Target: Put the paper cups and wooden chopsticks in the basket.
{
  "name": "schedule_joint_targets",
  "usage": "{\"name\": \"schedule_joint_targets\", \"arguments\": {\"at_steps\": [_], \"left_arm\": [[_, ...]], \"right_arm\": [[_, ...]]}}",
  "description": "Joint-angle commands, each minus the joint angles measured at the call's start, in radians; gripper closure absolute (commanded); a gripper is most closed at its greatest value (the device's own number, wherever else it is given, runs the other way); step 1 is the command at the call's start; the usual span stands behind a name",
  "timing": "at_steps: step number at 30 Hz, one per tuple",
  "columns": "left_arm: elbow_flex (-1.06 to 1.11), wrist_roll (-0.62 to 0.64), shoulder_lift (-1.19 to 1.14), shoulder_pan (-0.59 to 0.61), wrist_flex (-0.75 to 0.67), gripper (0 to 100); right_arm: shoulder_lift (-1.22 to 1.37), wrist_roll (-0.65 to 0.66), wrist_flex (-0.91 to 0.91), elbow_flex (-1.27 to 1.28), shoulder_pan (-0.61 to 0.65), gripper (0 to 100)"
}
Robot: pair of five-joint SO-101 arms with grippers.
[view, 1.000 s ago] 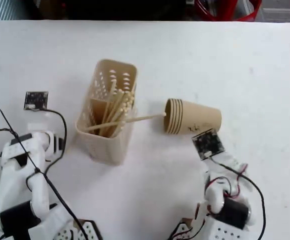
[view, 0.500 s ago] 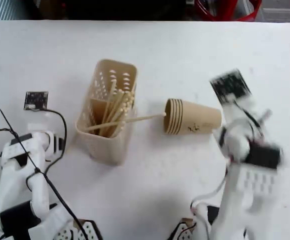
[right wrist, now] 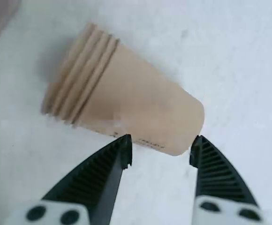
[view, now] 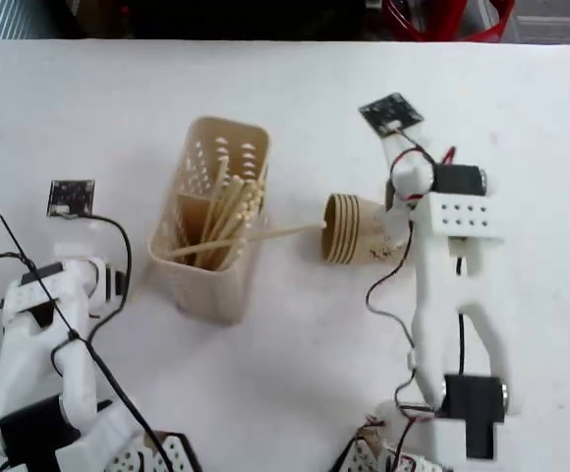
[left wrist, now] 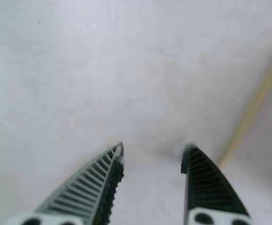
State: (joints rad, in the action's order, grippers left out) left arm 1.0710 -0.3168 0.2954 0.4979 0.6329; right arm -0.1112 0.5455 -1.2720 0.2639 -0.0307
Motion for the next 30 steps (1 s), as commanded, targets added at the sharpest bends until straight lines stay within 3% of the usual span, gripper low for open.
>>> {"name": "schedule_joint_targets", "arguments": {"at_steps": [1, 15, 23, 30], "left_arm": [[-0.002, -0.012, 0.005, 0.002, 0.025, 79], [-0.002, -0.012, 0.005, 0.002, 0.025, 79], [-0.002, -0.012, 0.005, 0.002, 0.025, 79], [-0.002, -0.012, 0.005, 0.002, 0.025, 79]], "right_arm": [[0.099, 0.003, 0.087, -0.049, -0.042, 78.9], [0.272, 0.127, 0.191, -0.043, -0.260, 78.9], [0.404, 0.135, 0.286, -0.048, -0.320, 78.9], [0.430, 0.135, 0.300, -0.052, -0.456, 78.8]]}}
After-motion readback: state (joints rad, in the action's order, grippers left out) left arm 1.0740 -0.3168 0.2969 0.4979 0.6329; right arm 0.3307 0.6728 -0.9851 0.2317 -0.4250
